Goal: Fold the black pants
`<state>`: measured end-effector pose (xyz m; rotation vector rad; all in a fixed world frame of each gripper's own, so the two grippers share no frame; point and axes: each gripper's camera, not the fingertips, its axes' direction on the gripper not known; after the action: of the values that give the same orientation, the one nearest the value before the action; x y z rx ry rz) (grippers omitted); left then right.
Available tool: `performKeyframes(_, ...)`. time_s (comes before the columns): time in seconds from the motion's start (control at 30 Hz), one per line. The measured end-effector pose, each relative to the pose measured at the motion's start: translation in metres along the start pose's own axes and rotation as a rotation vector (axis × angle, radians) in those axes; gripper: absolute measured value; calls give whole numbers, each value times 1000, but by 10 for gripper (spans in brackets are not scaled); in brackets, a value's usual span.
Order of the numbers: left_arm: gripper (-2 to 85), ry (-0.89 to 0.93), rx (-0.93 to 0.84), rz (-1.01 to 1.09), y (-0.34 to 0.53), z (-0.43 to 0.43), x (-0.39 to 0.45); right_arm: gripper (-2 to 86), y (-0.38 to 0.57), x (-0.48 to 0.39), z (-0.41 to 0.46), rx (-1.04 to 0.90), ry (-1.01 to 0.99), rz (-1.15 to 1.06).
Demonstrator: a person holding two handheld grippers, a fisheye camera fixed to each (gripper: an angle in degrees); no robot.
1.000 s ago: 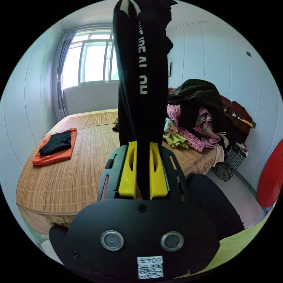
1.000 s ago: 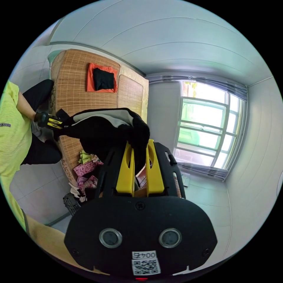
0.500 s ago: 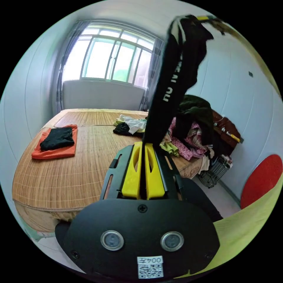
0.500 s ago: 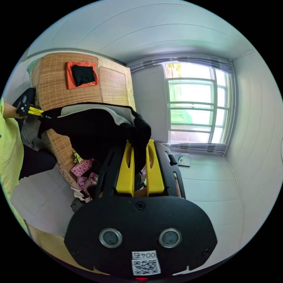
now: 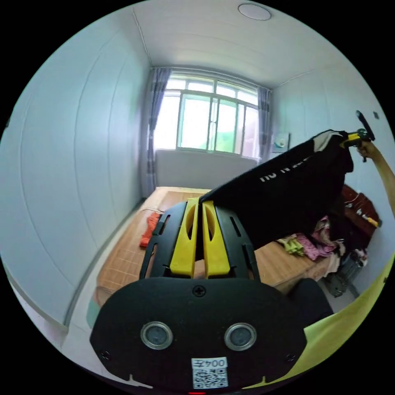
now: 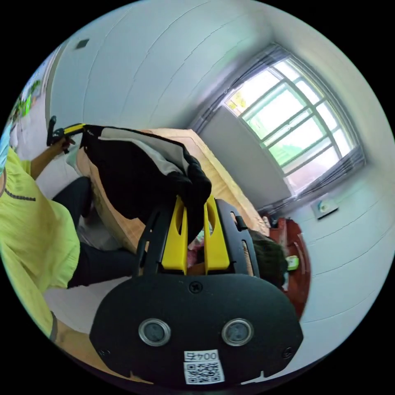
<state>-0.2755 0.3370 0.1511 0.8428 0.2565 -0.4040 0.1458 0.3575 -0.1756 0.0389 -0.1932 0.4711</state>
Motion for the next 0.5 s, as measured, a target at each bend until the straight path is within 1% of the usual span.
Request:
performKeyframes(0.1,9,-172,-39,43,31,16,3,61,56,-16,46,40,-98,124)
performKeyframes(0.23,8,-282,-140,-8,71,40,-11,61,116,-41,114,21,-227,211)
performKeyframes(0.3,8,-296,-198,19,79,55,-14,62,136,-42,144,-10,-287,227)
performKeyframes(0.37,7,-275,-281,72,81,81,-14,62,157,-27,192,-81,-372,264)
performKeyframes(0.4,7,-261,-336,122,80,102,-11,62,161,-22,204,-100,-382,270)
performKeyframes(0.5,7,-261,-405,238,65,157,-2,63,175,7,261,-162,-408,273)
